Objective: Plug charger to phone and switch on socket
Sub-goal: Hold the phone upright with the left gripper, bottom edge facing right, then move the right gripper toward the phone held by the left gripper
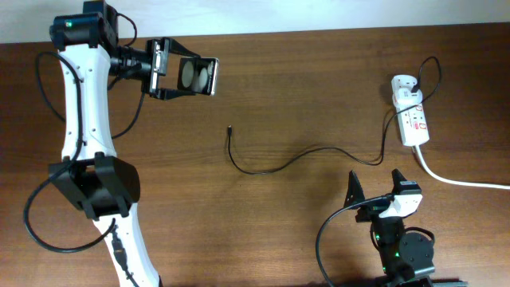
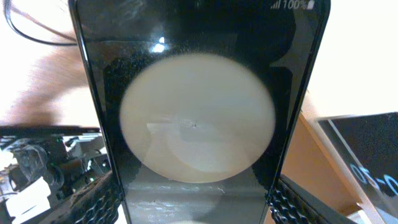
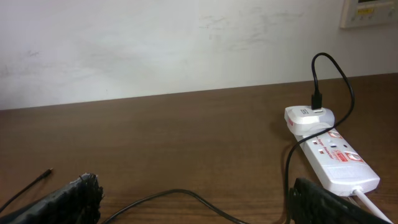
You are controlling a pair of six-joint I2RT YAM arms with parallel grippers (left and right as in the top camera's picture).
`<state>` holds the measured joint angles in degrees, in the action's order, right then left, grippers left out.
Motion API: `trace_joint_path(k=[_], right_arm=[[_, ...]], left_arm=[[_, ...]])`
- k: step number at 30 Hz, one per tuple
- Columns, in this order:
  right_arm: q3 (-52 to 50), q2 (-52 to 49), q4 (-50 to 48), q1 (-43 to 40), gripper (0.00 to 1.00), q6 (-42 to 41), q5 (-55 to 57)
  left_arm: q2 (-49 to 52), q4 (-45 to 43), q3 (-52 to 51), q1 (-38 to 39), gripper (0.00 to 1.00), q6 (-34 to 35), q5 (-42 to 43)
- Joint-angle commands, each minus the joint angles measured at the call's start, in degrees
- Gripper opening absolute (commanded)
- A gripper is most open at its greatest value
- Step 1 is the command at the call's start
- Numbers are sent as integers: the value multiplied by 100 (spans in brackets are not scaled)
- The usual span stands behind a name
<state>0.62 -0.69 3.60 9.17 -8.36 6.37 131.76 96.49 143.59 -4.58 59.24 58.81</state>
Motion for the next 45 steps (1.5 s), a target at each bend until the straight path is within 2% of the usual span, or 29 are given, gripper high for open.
trace_joint_path(k=[1, 14, 29, 31, 36, 41, 45], right_arm=[[-31, 48, 46, -20, 99, 42, 11], [-31, 48, 46, -20, 99, 42, 11], [-31, 48, 44, -20, 99, 39, 9], [-31, 48, 44, -20, 99, 39, 9], [-31, 48, 83, -20, 99, 39, -625], [-31, 33, 90, -20, 99, 37, -745], [-31, 26, 28, -20, 99, -431, -1259]], left_arm=[[-31, 9, 164, -2, 11, 31, -264], [-31, 24, 164, 326, 13, 31, -1679], [-31, 24, 164, 909, 15, 33, -3958], [-31, 9, 164, 1029, 18, 33, -4113], [-31, 2, 164, 1244, 18, 33, -4223], [-31, -7, 164, 1370, 17, 33, -4282], [-20, -44, 164, 1611, 17, 39, -4642]])
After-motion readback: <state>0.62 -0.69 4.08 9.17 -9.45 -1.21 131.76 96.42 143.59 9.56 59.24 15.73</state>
